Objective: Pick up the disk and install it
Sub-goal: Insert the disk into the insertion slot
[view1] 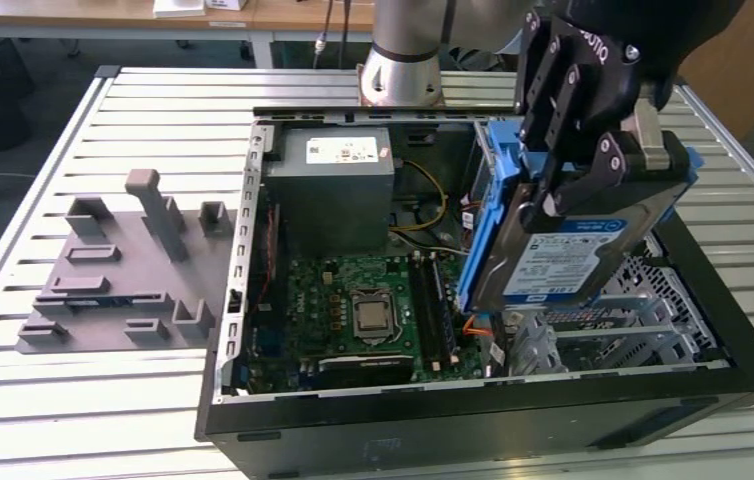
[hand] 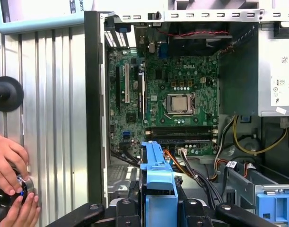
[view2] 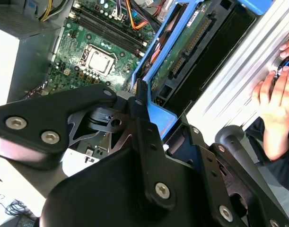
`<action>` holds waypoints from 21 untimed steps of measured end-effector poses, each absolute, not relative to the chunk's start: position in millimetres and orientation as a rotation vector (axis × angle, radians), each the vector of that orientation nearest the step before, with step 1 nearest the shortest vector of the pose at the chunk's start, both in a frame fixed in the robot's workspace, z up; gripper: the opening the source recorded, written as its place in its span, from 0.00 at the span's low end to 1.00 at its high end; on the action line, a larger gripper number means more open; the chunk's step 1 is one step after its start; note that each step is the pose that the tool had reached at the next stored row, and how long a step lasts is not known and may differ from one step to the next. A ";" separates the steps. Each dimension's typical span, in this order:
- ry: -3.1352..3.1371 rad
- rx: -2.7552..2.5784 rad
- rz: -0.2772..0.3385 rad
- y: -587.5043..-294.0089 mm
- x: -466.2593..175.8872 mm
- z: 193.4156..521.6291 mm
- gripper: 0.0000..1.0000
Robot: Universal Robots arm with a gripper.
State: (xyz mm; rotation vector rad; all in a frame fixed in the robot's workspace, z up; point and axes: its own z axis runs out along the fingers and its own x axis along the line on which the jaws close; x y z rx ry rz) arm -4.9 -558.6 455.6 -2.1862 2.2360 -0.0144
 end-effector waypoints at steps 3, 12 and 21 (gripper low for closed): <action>2.236 -2.186 -0.014 -559.6 -1.3 454.9 0.37; 2.236 -2.186 -0.015 -560.0 2.7 454.3 0.37; 2.236 -2.186 -0.014 -560.0 9.8 453.5 0.37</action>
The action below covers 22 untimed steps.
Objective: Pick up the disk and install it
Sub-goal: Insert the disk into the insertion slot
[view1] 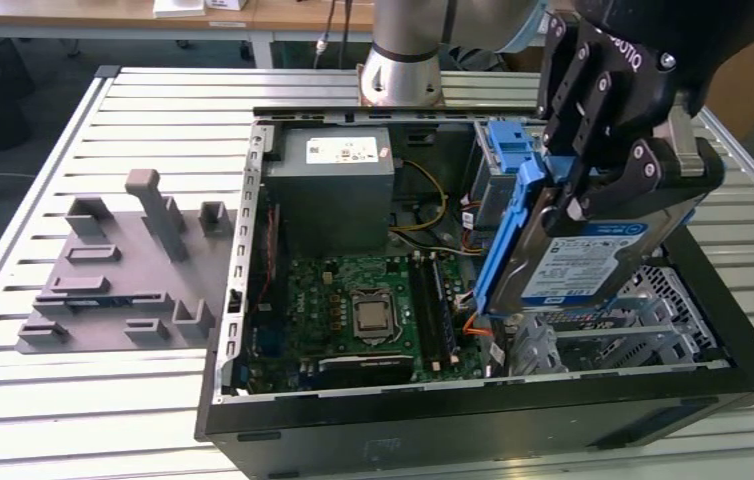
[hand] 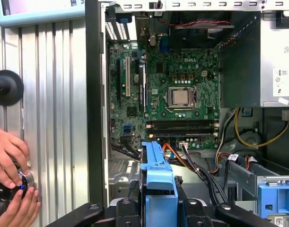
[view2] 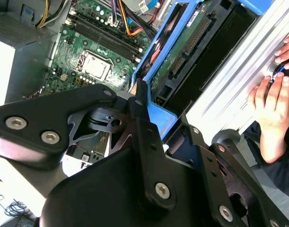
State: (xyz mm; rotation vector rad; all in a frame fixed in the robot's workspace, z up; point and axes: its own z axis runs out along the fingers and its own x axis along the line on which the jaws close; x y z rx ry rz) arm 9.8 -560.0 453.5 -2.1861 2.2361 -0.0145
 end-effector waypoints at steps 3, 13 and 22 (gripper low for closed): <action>2.236 -2.186 -0.015 -560.0 14.1 453.0 0.37; 2.236 -2.186 -0.014 -560.0 25.5 452.0 0.37; 2.236 -2.186 -0.014 -560.0 33.6 451.8 0.37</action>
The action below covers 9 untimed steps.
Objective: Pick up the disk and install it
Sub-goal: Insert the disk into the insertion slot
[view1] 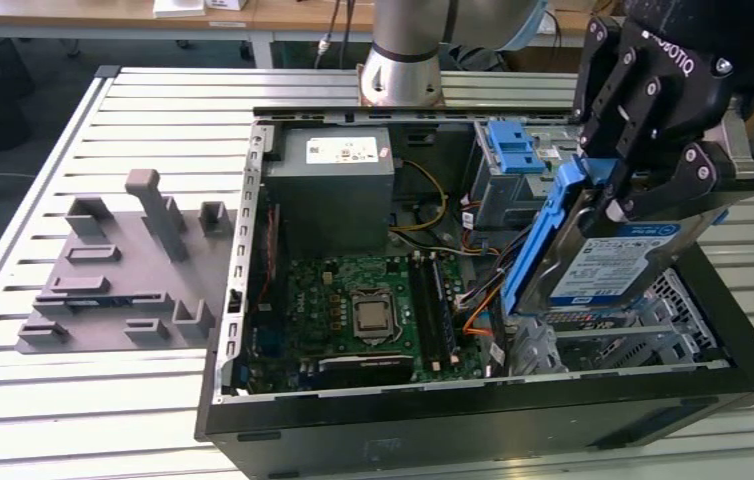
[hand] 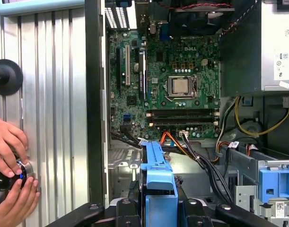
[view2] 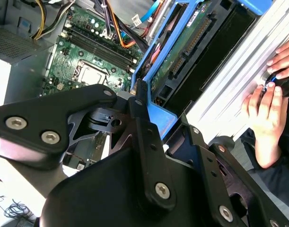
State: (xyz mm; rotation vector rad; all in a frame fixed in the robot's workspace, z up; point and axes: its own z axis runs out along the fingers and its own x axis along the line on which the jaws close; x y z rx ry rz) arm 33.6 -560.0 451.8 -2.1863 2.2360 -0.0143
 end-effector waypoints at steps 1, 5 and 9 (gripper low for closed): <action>2.236 -2.186 -0.014 -560.0 34.5 451.7 0.37; 2.236 -2.186 -0.014 -560.1 38.0 451.6 0.37; 2.236 -2.186 -0.014 -560.0 41.5 451.4 0.37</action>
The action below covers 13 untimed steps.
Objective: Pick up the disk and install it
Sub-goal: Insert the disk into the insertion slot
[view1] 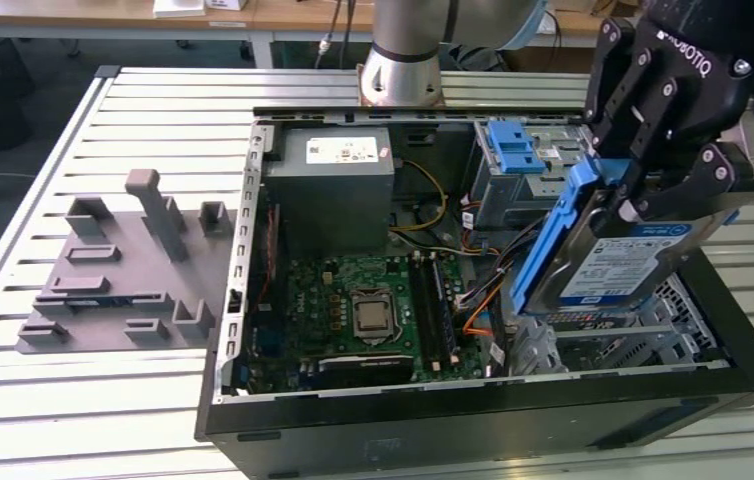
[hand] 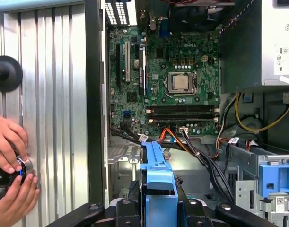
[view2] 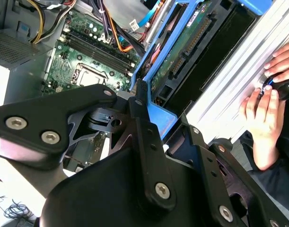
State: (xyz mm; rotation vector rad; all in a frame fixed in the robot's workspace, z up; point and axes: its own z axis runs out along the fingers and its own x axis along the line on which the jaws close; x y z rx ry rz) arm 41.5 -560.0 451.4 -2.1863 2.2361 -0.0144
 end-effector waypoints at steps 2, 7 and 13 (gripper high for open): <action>2.236 -2.186 -0.014 -560.0 43.0 451.3 0.37; 2.236 -2.186 -0.014 -560.0 47.6 450.9 0.37; 2.236 -2.186 -0.014 -560.0 53.3 450.1 0.37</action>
